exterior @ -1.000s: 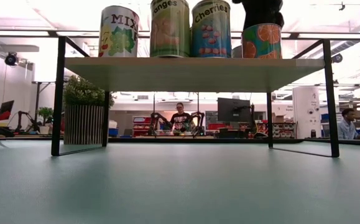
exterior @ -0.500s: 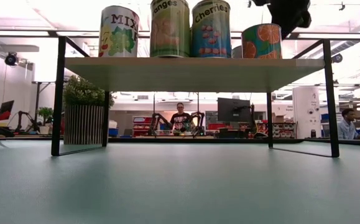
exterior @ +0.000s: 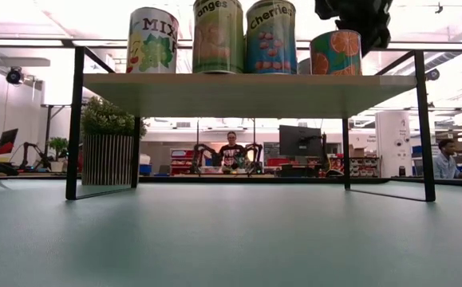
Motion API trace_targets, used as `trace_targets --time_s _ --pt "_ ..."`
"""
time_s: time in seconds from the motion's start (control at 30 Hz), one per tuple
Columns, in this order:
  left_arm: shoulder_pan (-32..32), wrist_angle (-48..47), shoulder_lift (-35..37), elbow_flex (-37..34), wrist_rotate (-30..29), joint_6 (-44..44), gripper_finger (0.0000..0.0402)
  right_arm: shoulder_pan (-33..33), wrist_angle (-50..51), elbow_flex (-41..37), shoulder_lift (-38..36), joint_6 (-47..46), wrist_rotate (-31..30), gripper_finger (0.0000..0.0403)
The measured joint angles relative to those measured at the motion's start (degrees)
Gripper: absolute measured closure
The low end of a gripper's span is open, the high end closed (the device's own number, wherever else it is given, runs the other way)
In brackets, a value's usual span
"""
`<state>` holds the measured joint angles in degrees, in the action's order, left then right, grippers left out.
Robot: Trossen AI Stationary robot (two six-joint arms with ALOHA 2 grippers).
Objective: Pick and place cans onto a shelf
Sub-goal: Put the canned of carrots on the shelf, then return to Home Position
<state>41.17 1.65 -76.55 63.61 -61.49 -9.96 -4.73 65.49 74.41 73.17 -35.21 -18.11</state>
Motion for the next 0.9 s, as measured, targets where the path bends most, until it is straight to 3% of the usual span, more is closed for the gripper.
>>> trace_targets --time_s 0.5,0.67,0.77,0.9 --pt "0.32 -1.48 0.00 0.00 0.03 1.82 0.0009 -0.39 -1.07 0.00 -1.56 0.47 -0.17 0.0390" --pt "0.59 -4.49 0.11 0.00 -2.11 3.56 0.0009 -5.61 -1.66 -0.42 -5.59 1.79 -8.21 0.0390" --pt "1.23 -11.47 0.18 0.21 -2.25 8.44 0.0009 -11.21 -4.19 -2.48 -8.91 3.51 -14.79 0.0390" --pt "3.05 -29.34 0.90 4.12 0.31 20.57 0.0009 -19.77 -13.28 -8.31 -13.92 10.63 -18.97 0.0390"
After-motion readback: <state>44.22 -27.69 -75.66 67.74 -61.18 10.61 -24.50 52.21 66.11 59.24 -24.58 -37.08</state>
